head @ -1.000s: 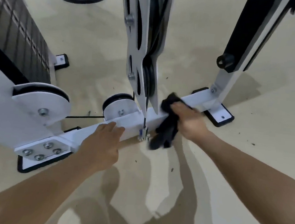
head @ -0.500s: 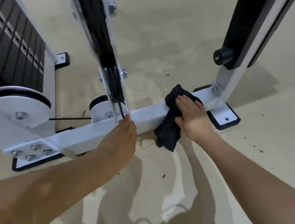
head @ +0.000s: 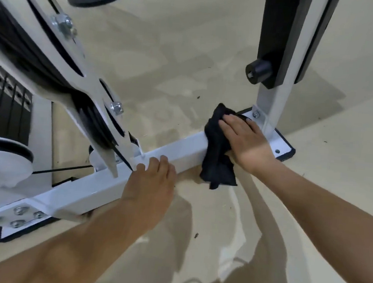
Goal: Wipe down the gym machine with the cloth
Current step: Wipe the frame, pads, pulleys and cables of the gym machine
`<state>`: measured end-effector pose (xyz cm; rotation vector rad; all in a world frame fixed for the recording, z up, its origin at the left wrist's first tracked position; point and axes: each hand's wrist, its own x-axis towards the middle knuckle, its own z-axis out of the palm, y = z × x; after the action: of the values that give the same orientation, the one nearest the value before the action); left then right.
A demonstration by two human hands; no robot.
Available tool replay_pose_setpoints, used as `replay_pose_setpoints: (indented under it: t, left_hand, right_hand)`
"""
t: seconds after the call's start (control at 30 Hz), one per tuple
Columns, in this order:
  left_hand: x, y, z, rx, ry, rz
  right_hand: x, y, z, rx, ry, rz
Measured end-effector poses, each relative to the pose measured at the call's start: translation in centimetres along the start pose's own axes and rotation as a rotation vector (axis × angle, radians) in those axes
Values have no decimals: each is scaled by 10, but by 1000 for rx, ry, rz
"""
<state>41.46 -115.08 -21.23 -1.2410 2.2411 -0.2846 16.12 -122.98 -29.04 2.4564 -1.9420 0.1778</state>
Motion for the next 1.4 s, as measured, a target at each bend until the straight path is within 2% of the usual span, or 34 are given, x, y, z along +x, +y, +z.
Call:
replay_pose_setpoints:
  t: [0.07,0.13,0.23,0.3,0.33,0.47,0.53,0.6,0.7,0.8,0.87,0.97,1.0,1.07,1.17,1.23,1.3,1.4]
  left_hand:
    - [10,6,1,-56,-2,-29]
    - [21,13,-1,-140,13,-63]
    - [34,16,-4,-247,90,-116]
    - [38,13,-6,-261,123,-137]
    - [39,11,-5,-256,115,-132]
    - [48,19,-8,-271,89,-105]
    - [55,21,-12,-287,106,-102]
    - [58,19,-13,-291,124,-96]
    - [55,18,-10,-265,130,-96]
    - [56,20,-9,-242,131,-74]
    - [58,19,-7,-203,150,-72]
    - [59,17,-4,-164,162,-57]
    - [60,16,-4,-161,161,-50]
    - [62,15,-8,-172,163,-52]
    - [67,15,-16,-215,180,-67]
    - [63,16,-16,-216,183,-57]
    - [53,16,-10,-230,189,-70]
    - [46,15,-4,-276,210,-62]
  right_hand:
    - [-3,-16,1,-16,13,168]
    - [-6,-64,11,-38,38,214]
    - [-16,-114,24,78,184,-14]
    - [-16,-80,19,25,262,-149]
    - [-18,-57,18,7,283,-134]
    - [-29,-4,19,328,323,278]
    - [-25,-22,24,522,403,424]
    - [-16,-56,27,813,492,630]
    - [-18,-105,45,1220,441,879]
    - [-12,-104,42,1231,236,955]
    - [9,-67,31,1241,272,1066]
    - [33,-15,10,1334,379,1340]
    - [35,-14,8,1350,397,1353]
    - [26,-45,9,1317,329,1287]
    - [-5,-127,17,1187,61,964]
    - [-19,-137,20,985,-93,785]
    - [-22,-107,6,764,-32,726]
    - [-13,-60,-15,438,318,652]
